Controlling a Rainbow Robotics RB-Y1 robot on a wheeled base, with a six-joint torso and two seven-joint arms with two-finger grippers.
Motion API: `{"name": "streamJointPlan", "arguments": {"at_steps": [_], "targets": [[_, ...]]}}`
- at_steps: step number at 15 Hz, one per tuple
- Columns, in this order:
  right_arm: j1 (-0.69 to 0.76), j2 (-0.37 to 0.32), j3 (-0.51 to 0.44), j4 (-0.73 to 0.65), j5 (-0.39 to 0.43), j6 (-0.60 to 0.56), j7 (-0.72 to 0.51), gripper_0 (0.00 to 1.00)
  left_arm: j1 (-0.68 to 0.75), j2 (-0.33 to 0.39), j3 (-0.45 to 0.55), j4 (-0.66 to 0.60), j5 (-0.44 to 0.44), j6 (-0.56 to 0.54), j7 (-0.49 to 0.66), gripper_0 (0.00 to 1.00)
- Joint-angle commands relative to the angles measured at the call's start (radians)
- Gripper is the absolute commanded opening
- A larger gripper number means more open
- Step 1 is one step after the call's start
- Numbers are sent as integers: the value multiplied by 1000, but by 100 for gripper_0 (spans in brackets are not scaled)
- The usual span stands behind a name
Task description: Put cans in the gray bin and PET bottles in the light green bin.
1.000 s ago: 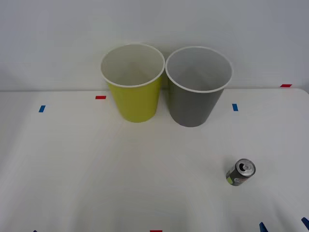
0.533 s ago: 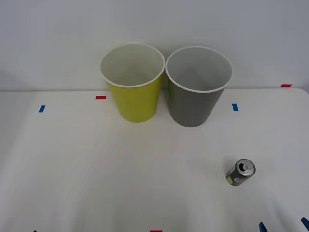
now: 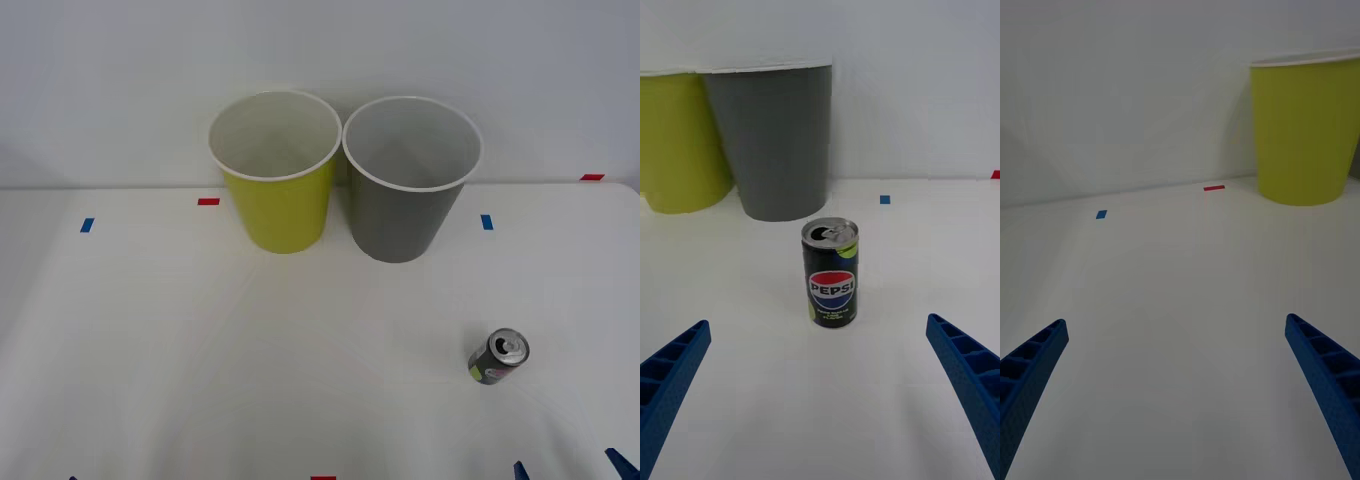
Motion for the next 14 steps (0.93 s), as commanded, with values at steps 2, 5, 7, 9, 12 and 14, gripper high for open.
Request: {"name": "streamJointPlan", "arguments": {"at_steps": [2, 5, 7, 9, 12, 14], "targets": [[-35, 3, 41, 99, -39, -132, 25, 100, 0, 0, 0, 0, 0, 0, 0, 100], [-97, 33, 41, 196, -28, -175, 26, 100, 0, 0, 0, 0, 0, 0, 0, 100], [-135, 46, 41, 210, -23, -163, 31, 100, 0, 0, 0, 0, 0, 0, 0, 100], [-190, 56, 43, 248, -20, -155, 21, 100, 0, 0, 0, 0, 0, 0, 0, 100], [-279, 79, 32, 315, -28, -154, 18, 100, 0, 0, 0, 0, 0, 0, 0, 100], [-336, 87, 32, 358, -31, -151, 17, 100, 0, 0, 0, 0, 0, 0, 0, 100]]}}
